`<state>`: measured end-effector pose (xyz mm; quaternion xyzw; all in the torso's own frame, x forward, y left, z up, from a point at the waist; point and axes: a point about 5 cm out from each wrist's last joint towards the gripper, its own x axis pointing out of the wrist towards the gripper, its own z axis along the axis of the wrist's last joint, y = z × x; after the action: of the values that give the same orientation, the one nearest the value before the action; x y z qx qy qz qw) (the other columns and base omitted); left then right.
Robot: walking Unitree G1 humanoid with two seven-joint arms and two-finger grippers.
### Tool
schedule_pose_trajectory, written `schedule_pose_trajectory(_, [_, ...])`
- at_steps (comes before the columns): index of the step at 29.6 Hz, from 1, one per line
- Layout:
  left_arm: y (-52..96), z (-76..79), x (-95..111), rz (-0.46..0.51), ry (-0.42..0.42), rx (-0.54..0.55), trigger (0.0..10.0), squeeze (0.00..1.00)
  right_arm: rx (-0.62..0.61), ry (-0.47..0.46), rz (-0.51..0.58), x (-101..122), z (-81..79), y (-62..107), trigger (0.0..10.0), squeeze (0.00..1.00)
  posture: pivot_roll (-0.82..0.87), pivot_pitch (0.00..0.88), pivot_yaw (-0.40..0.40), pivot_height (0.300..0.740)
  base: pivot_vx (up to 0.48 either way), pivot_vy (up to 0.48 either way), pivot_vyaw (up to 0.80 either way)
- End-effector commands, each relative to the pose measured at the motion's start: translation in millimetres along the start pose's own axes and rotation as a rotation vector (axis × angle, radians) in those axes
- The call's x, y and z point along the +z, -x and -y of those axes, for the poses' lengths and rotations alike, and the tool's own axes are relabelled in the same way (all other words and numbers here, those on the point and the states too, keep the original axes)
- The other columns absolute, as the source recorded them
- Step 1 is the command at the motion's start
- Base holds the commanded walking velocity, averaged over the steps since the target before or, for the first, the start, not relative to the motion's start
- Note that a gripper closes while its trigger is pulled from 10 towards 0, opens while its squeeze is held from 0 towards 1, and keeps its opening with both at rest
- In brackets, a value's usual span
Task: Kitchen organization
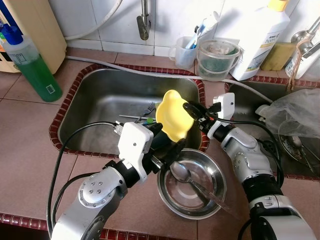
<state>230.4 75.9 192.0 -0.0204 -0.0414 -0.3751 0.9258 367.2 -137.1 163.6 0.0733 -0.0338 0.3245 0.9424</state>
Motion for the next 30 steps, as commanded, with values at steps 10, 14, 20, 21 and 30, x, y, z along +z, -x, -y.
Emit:
schedule_pose_trajectory(10, [-0.1, 0.0, 4.4, 0.012, -0.006, -0.002, 10.0, 0.0, 0.009, 0.002, 0.039, 7.2, 0.2, -1.7, 10.0, 1.0, 0.02, 0.248, -0.016, 0.74, 0.0, 0.0, 0.0])
schedule_pose_trajectory(14, [-1.1, -3.0, 4.5, 0.016, -0.013, 0.008, 10.0, 0.0, 0.006, 0.011, 0.083, 14.6, -1.6, -2.4, 10.0, 1.0, 0.02, 0.24, -0.017, 0.74, 0.0, 0.0, 0.0])
schedule_pose_trajectory(20, [-4.7, -16.4, 5.8, 0.033, -0.043, 0.064, 10.0, 0.0, -0.038, 0.034, 0.166, 27.3, -0.2, -1.6, 10.0, 1.0, 0.03, 0.205, -0.023, 0.74, 0.0, 0.0, 0.0])
schedule_pose_trajectory(21, [-6.2, -23.6, 7.3, 0.04, -0.056, 0.092, 10.0, 0.0, -0.064, 0.048, 0.195, 32.4, 0.8, -1.1, 10.0, 1.0, 0.03, 0.193, -0.023, 0.74, 0.0, 0.0, 0.0])
schedule_pose_trajectory(30, [-17.4, -59.1, 15.2, 0.072, -0.117, 0.253, 10.0, 0.0, -0.141, 0.048, 0.279, 38.9, -1.0, 7.2, 10.0, 1.0, 0.02, 0.128, -0.03, 0.74, 0.0, 0.0, 0.0])
